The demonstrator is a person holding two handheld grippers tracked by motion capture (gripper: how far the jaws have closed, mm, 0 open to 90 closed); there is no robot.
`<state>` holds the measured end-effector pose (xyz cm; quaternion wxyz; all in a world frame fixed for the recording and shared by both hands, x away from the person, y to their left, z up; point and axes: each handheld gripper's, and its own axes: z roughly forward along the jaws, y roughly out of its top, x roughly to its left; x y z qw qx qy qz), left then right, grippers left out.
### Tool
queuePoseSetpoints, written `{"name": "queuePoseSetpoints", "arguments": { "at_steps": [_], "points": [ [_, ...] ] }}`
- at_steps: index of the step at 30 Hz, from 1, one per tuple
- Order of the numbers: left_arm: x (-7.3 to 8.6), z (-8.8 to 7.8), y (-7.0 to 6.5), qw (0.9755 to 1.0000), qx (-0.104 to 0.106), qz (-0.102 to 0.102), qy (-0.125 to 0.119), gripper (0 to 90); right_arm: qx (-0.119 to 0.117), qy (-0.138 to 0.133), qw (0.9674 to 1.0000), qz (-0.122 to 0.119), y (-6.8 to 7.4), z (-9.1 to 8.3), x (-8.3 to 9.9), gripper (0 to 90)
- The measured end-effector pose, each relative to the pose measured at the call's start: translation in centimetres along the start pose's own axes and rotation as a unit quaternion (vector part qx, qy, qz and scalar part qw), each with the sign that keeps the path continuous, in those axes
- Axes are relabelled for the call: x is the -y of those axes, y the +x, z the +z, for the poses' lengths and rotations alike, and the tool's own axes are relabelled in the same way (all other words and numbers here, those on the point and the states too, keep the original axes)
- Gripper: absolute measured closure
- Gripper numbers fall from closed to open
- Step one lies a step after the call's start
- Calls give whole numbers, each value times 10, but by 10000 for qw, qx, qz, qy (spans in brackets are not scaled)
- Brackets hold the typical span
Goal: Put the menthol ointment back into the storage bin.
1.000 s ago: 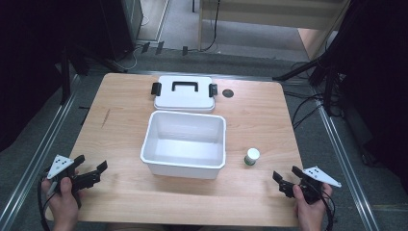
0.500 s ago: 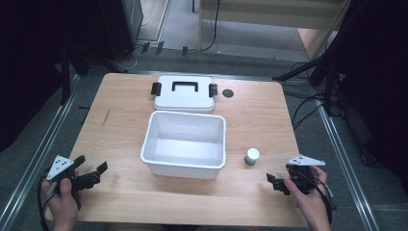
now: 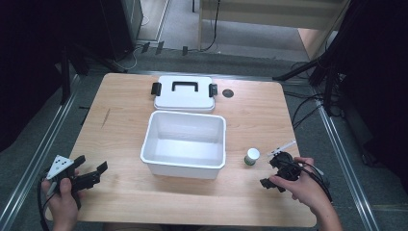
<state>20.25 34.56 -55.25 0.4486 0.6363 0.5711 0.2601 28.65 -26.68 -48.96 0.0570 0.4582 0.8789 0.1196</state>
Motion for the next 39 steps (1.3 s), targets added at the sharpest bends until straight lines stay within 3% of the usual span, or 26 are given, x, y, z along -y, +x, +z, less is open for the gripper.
{"name": "queuePoseSetpoints", "arguments": {
  "at_steps": [6, 17, 23, 31, 39],
  "points": [
    [0, 0, 0, 10000, 31, -6, 35, 82, -56, 399, 9991, -147, 4, 0, -12, 157],
    [0, 1, 1, 9999, 70, -23, 71, 82, 5, 665, 9977, -93, 7, -2, -43, 162],
    [-1, 1, 0, 9999, 120, 11, 113, 82, 34, 739, 9973, 23, 8, 5, -59, 181],
    [-1, 2, 0, 9998, 150, -6, 137, 82, 2, 639, 9979, 111, 10, 7, -77, 240],
    [-1, 2, 1, 9997, 177, 5, 148, 83, 16, 648, 9974, 310, 6, 13, -89, 298]
  ]
}}
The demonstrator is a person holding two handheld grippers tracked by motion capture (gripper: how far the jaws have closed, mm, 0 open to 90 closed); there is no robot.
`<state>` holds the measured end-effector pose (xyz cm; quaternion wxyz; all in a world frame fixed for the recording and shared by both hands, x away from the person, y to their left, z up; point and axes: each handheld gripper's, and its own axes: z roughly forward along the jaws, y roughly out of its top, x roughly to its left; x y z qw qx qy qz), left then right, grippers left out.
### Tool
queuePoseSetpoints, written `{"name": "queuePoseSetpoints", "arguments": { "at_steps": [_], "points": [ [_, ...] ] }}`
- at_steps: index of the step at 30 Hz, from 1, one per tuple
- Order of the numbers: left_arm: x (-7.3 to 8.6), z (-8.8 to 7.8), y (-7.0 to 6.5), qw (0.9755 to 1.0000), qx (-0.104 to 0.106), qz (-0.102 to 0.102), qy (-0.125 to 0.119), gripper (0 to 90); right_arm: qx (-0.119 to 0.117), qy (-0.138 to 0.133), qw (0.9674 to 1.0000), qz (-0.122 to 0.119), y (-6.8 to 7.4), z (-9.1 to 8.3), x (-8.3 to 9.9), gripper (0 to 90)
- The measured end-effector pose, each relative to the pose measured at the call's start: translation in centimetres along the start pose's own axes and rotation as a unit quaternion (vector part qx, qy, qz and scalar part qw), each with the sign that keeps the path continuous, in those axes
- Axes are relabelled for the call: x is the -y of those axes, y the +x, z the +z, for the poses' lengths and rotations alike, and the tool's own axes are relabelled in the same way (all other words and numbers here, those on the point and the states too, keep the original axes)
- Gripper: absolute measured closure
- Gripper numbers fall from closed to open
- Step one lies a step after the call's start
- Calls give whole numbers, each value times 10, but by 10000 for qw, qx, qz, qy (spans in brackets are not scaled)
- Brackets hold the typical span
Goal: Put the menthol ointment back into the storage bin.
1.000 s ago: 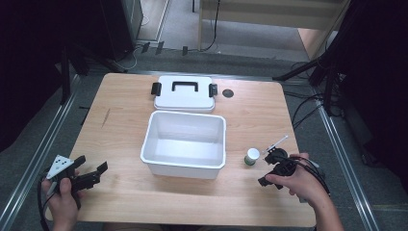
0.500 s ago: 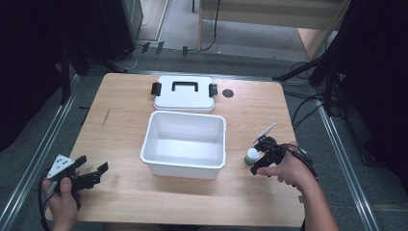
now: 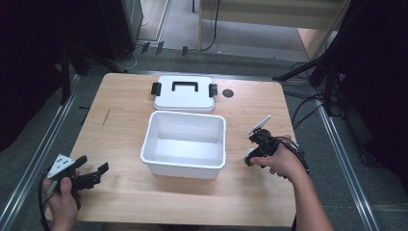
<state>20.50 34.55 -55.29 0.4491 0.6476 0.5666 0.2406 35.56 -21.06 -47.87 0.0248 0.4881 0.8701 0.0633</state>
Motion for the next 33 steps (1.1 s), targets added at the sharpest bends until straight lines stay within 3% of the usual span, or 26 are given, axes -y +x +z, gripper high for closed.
{"name": "queuePoseSetpoints", "arguments": {
  "at_steps": [8, 11, 12, 17, 20, 22, 33],
  "points": [
    [0, 1, 0, 10000, 17, 17, 12, 82, -84, -1, 9997, 226, -1, 4, -13, 420],
    [0, 0, 0, 10000, 28, 6, 13, 82, -45, 31, 9998, 181, 1, 6, -15, 451],
    [0, 0, 0, 10000, 33, 7, 13, 82, -16, 126, 9998, 135, 2, 7, -17, 505],
    [0, 1, 0, 10000, 41, 11, 16, 82, 78, 228, 9997, 20, 5, 6, -19, 511],
    [0, 1, 0, 10000, 31, 14, 18, 87, -28, 215, 9998, -10, 5, 2, -20, 511],
    [0, 0, 0, 10000, -42, 5, 24, 140, -55, 195, 9998, -60, 5, -1, -21, 512],
    [0, 0, -1, 10000, -62, 8, -17, 147, -178, 185, 9992, -305, 11, -32, -26, 512]
  ]
}}
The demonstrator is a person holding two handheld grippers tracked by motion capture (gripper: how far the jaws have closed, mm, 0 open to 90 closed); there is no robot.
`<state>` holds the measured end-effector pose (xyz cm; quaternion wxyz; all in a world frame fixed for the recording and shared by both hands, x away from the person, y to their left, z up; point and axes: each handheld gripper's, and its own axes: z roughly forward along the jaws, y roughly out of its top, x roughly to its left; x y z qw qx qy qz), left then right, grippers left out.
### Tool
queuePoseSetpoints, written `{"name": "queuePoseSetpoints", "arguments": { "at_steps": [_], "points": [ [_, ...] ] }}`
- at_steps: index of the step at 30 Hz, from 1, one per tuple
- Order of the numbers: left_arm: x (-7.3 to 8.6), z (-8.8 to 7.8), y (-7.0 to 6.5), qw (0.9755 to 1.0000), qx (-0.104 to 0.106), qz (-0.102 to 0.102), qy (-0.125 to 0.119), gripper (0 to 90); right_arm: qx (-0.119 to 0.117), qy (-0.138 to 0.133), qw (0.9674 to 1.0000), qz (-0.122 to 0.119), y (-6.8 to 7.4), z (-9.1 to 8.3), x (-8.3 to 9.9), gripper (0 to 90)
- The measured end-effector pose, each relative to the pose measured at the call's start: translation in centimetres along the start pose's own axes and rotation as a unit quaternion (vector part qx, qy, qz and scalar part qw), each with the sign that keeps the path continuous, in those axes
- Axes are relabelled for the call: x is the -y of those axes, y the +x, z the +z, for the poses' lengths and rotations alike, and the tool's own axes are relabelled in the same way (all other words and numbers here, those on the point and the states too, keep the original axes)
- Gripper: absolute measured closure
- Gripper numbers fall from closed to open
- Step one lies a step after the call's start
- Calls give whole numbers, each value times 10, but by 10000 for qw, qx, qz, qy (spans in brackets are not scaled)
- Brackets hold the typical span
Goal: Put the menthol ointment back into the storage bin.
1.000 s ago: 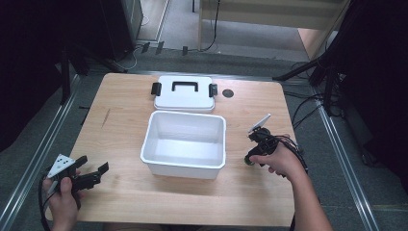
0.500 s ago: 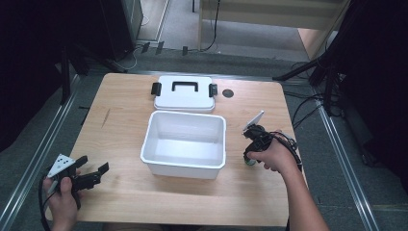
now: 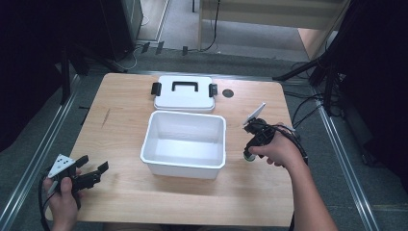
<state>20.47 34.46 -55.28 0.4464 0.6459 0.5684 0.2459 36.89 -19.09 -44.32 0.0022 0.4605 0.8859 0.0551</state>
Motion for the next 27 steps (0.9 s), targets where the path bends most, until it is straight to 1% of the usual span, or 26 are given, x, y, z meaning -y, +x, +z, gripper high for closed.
{"name": "queuePoseSetpoints", "arguments": {
  "at_steps": [1, 2, 3, 5, 6, 7, 8, 9, 11, 12, 16, 17, 18, 23, 25, 27],
  "points": [
    [0, 0, 0, 10000, -8, 12, -19, 146, -1, -20, 10000, -12, 1, -3, -1, 512],
    [0, -1, 0, 10000, -18, 23, -22, 146, -27, 6, 10000, -52, 3, -10, -3, 512],
    [0, -1, 0, 10000, -29, 34, -33, 145, -19, 6, 10000, -89, 4, -12, -3, 511],
    [1, -2, -1, 9999, -135, 39, -73, 144, -28, 24, 9999, -114, 6, -17, -6, 511],
    [1, -2, -1, 9999, -135, 39, -73, 140, -28, 24, 9999, -114, 6, -17, -6, 511],
    [1, -3, -1, 9997, -199, 51, -120, 140, -42, 33, 9999, -136, 8, -20, -7, 511],
    [2, -5, -2, 9997, -163, 14, -199, 117, -27, 45, 9998, -178, 11, -25, -9, 511],
    [2, -5, -2, 9997, -163, 14, -199, 85, -27, 45, 9998, -178, 11, -25, -9, 511],
    [2, -7, -1, 9997, 39, 23, -232, 11, -71, 35, 9997, -219, 15, -32, -13, 511],
    [2, -7, -1, 9996, 91, 25, -253, 11, -71, 35, 9997, -219, 15, -32, -13, 511],
    [2, -7, -1, 9997, 24, -7, -226, 6, -61, 49, 9995, -306, 19, -41, -18, 511],
    [2, -7, -1, 9998, 31, -12, -208, 6, -70, 43, 9995, -320, 21, -46, -20, 511],
    [2, -6, -1, 9998, 28, -6, -195, 6, -70, 43, 9995, -320, 21, -46, -20, 511],
    [2, -4, -2, 9999, -3, 58, -111, 6, -38, 14, 9991, -411, 27, -59, -27, 512],
    [2, -3, -2, 9999, -13, 70, -102, 6, -45, 21, 9990, -455, 31, -66, -30, 512],
    [2, -2, -3, 9999, -8, 73, -94, 6, -57, 10, 9989, -464, 34, -69, -32, 512]
  ]
}}
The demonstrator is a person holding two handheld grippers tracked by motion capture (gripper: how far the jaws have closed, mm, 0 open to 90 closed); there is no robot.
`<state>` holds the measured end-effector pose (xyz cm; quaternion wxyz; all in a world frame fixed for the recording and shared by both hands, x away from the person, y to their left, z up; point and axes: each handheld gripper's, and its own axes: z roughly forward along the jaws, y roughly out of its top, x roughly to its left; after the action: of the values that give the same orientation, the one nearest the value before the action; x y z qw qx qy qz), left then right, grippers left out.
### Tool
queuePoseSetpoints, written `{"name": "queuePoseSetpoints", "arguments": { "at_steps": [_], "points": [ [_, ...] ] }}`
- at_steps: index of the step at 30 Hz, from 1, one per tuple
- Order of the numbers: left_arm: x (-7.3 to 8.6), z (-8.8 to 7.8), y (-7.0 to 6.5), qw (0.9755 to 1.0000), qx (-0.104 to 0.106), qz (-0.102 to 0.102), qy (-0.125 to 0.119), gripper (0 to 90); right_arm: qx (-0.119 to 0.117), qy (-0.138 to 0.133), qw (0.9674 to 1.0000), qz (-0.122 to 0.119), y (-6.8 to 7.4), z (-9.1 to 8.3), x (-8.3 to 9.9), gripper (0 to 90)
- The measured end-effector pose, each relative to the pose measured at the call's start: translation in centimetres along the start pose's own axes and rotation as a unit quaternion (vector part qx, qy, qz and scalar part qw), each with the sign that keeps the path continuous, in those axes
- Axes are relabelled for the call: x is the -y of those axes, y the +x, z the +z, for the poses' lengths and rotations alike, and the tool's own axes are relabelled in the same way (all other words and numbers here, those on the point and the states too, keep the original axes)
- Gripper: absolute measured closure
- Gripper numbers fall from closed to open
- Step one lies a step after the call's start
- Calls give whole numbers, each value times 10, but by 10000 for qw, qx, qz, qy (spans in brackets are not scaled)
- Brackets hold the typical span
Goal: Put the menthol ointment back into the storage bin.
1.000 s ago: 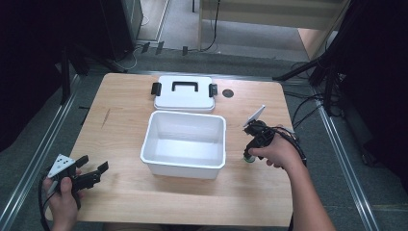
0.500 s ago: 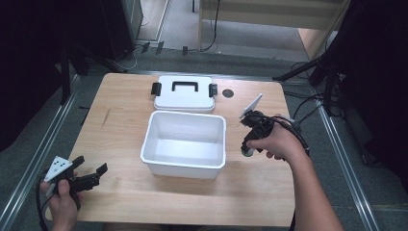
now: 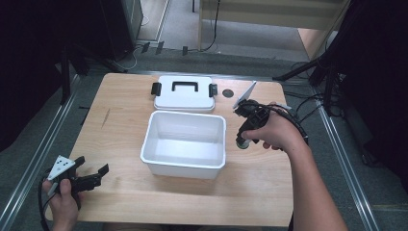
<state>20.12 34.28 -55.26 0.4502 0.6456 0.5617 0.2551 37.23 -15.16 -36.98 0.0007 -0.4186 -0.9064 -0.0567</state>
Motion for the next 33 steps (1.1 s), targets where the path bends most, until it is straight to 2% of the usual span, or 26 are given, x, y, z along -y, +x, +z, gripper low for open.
{"name": "queuePoseSetpoints", "arguments": {
  "at_steps": [11, 21, 33],
  "points": [
    [-1, 0, 0, 10000, 7, -19, 30, 6, -1, -44, 9998, -172, 14, -19, -12, 512],
    [-1, 1, 1, 10000, 22, -29, 54, 6, -43, -141, 9986, -513, 39, -32, -26, 512],
    [-1, 1, 1, 10000, 38, -32, 78, 6, -153, -104, 9967, -785, 59, -31, -44, 513]
  ]
}}
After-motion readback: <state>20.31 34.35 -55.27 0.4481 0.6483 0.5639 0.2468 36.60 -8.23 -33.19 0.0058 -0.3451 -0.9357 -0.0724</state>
